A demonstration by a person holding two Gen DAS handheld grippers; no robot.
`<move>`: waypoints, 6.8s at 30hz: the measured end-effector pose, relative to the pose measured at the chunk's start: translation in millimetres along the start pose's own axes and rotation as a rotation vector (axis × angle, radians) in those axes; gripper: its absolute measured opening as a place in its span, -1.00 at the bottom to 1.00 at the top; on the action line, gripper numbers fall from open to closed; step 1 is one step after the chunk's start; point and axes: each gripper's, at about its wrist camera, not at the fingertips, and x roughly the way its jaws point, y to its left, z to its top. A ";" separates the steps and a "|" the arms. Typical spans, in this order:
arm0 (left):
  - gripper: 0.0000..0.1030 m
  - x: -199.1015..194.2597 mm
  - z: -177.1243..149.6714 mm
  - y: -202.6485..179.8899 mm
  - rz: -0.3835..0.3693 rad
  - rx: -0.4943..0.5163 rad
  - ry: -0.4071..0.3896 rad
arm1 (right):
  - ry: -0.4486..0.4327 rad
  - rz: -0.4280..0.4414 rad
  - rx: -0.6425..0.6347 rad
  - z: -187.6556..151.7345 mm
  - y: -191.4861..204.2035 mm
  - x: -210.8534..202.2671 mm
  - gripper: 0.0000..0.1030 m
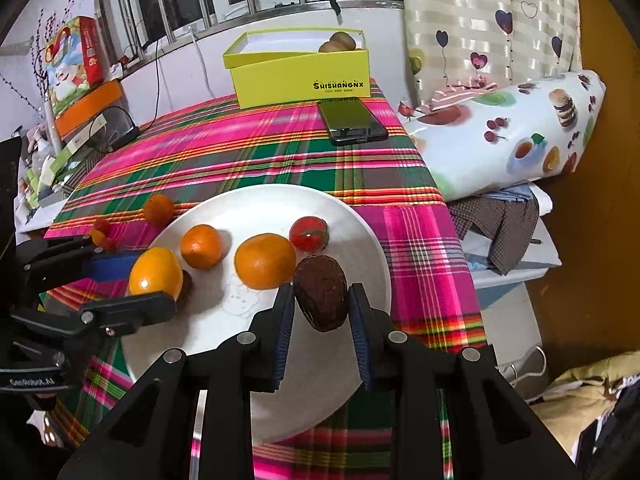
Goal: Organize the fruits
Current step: 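Carry the yellow-orange fruit over the plate with the left tool while the right tool carries the date there, then open the left tool to drop the fruit on the plate while the right tool releases the date, then withdraw both tools from the plate toward the remaining loose fruit, then grasp a large yellow-orange fruit with the left tool while the right tool grasps a red cherry tomato, then carry the yellow-orange fruit over the plate with the left tool while the right tool carries the tomato there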
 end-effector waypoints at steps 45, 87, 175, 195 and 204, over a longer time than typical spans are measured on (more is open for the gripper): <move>-0.08 -18.2 -9.5 11.0 0.033 -0.067 -0.026 | -0.027 0.011 0.010 8.7 8.4 -12.7 -0.38; -0.08 -80.3 -67.6 70.5 0.187 -0.259 -0.090 | -0.009 0.124 -0.087 -4.6 91.3 -15.4 -0.28; -0.05 -112.5 -126.6 186.5 0.332 -0.533 -0.096 | 0.152 0.285 -0.317 29.4 234.6 100.4 -0.28; -0.05 -116.1 -116.3 154.5 0.320 -0.473 -0.100 | 0.072 0.280 -0.301 23.4 216.0 56.1 -0.47; -0.05 -116.1 -101.6 128.2 0.294 -0.421 -0.110 | 0.032 0.257 -0.255 15.4 190.2 28.8 -0.47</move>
